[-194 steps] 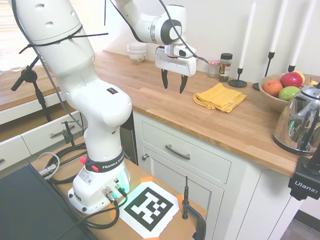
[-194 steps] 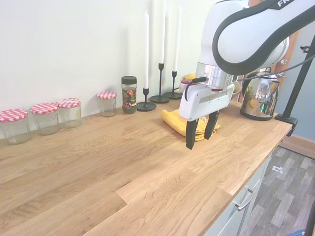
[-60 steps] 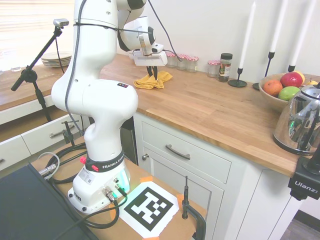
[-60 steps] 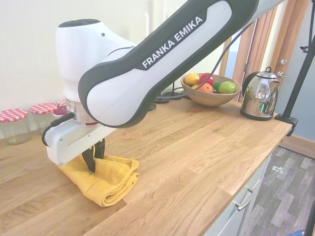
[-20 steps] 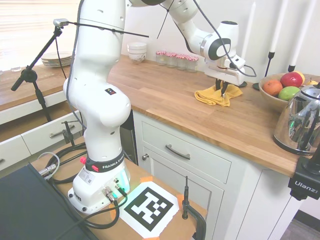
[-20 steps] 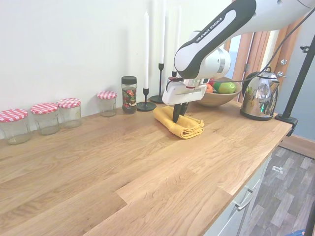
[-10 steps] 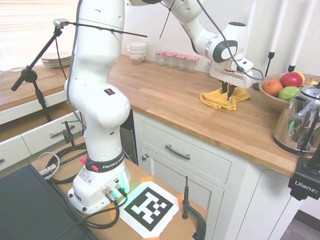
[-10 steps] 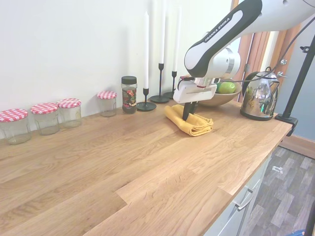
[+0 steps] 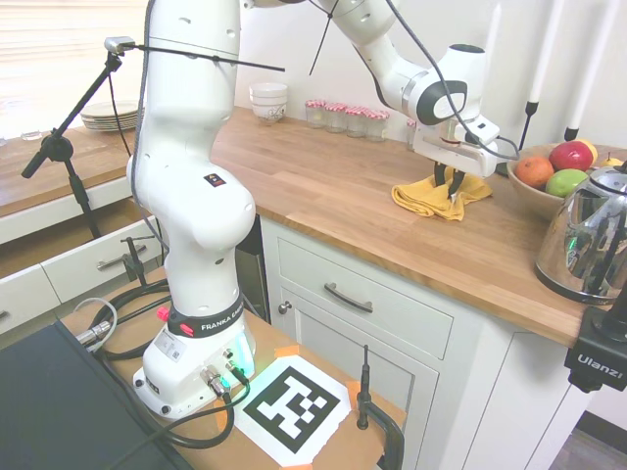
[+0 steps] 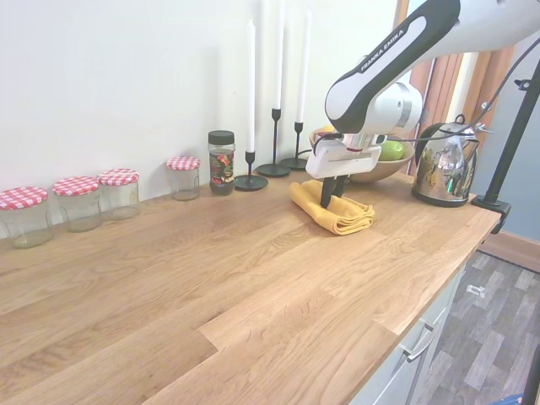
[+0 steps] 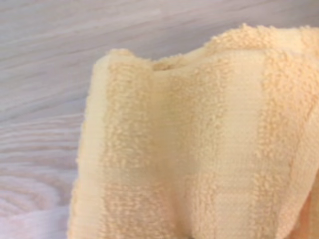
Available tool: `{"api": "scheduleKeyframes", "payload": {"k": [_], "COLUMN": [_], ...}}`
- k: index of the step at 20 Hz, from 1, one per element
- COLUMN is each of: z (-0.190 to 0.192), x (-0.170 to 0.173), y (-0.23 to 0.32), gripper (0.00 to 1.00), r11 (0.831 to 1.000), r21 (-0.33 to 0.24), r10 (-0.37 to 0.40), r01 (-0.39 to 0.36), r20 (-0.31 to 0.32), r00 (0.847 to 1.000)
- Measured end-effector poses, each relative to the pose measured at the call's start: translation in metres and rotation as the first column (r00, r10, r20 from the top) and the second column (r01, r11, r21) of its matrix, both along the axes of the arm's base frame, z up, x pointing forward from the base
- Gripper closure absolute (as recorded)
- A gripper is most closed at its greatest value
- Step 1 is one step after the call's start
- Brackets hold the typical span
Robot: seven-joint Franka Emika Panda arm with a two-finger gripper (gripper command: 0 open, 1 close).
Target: Wipe the counter
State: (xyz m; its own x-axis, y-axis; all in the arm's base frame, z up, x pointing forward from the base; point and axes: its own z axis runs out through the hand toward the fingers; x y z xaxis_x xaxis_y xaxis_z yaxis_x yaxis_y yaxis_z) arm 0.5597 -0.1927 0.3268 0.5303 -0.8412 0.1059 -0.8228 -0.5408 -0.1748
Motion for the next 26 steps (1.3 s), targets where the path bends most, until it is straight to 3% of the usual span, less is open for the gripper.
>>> {"api": "scheduleKeyframes", "payload": {"k": [6,16,26], "z": [0.000,0.001,0.039], "x": [-0.010,-0.040,-0.085], "y": [0.001,0.007,0.007], "gripper": [0.00,0.00,0.00], "r11": [1.000,1.000,1.000], "r21": [0.000,-0.014,0.003], "r10": [-0.002,0.010,0.016], "r01": [0.002,-0.009,-0.016], "r20": [0.004,0.063,0.132], "r00": [1.000,0.998,0.991]}}
